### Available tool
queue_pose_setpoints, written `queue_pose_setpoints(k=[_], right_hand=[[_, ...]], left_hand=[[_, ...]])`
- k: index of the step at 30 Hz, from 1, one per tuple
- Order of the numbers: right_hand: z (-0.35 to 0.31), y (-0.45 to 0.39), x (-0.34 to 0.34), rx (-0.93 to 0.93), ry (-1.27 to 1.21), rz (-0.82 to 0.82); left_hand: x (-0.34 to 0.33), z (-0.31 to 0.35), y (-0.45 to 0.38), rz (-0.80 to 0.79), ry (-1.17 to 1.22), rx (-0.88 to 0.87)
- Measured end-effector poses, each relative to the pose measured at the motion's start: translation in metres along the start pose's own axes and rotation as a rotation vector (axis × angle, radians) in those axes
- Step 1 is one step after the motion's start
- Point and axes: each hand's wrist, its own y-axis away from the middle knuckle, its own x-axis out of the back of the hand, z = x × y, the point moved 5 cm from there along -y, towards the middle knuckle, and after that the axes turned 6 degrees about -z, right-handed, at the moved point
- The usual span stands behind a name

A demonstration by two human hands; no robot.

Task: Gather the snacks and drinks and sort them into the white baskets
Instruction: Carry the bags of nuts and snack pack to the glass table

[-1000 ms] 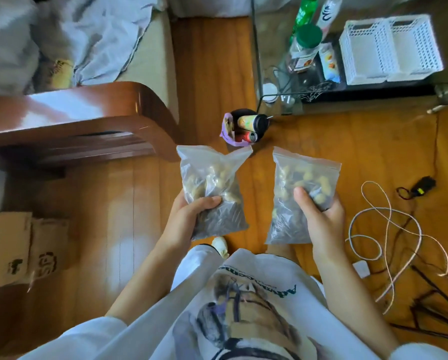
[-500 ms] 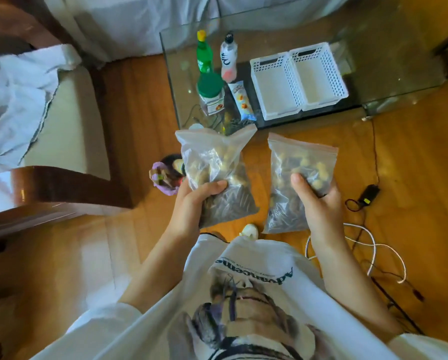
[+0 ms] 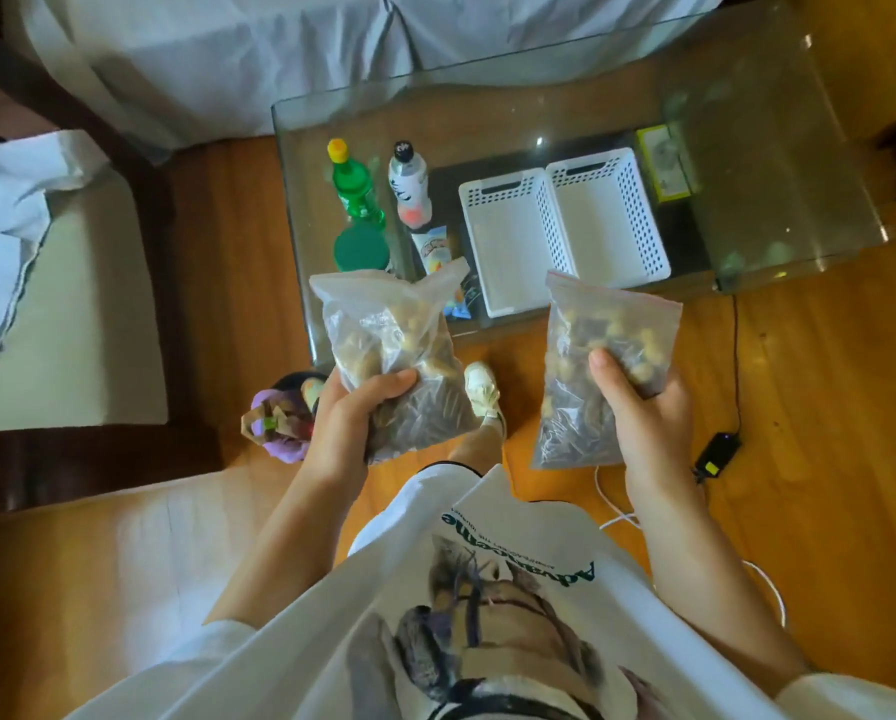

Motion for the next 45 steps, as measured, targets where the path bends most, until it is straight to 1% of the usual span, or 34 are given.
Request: queue_pose_setpoints(k=[4,8,13,17,22,28,30,32,35,39,42,45], right_hand=[[-0.024,-0.076,0.004,-0.024,0.046,-0.007],[-0.045,-0.152,0.0,-0.031,0.067,-0.028],[-0.055,-0.23,-0.017,-0.049,0.1,-0.056],[-0.049,-0.306,-0.044,-0.051,0.119,-0.075],[-0.006,-0.407,-0.082,-0.122,0.181,-0.122],[0.083,-0.519,-0.114,-0.286,0.218,-0.189],[0.109,-0.547,-0.122,-0.326,0.234,-0.224],[0.134,-0.571,-0.129,-0.339,0.298,-0.268],[0.169,-0.599,-0.135,-0.345,0.399,-0.323],[0.207,-0.615,-0.137,-0.417,0.486,-0.373],[0.222,-0.614,-0.137,-0.451,0.529,-0.392],[0.228,-0.612,-0.138,-0.469,0.547,-0.409]], left_hand=[[-0.032,0.027,-0.069,0.024,0.009,0.016],[-0.06,0.056,-0.132,0.039,-0.037,0.033],[-0.084,0.087,-0.194,0.029,-0.039,0.002],[-0.092,0.096,-0.264,0.074,0.001,0.033],[-0.094,0.084,-0.372,0.192,0.029,0.063],[-0.078,0.033,-0.506,0.283,-0.003,0.152],[-0.07,0.012,-0.54,0.341,-0.08,0.191],[-0.062,-0.01,-0.569,0.365,-0.177,0.226],[-0.05,-0.039,-0.6,0.354,-0.301,0.27],[-0.033,-0.069,-0.617,0.326,-0.41,0.379],[-0.025,-0.077,-0.618,0.351,-0.456,0.417],[-0.021,-0.076,-0.619,0.392,-0.57,0.421]])
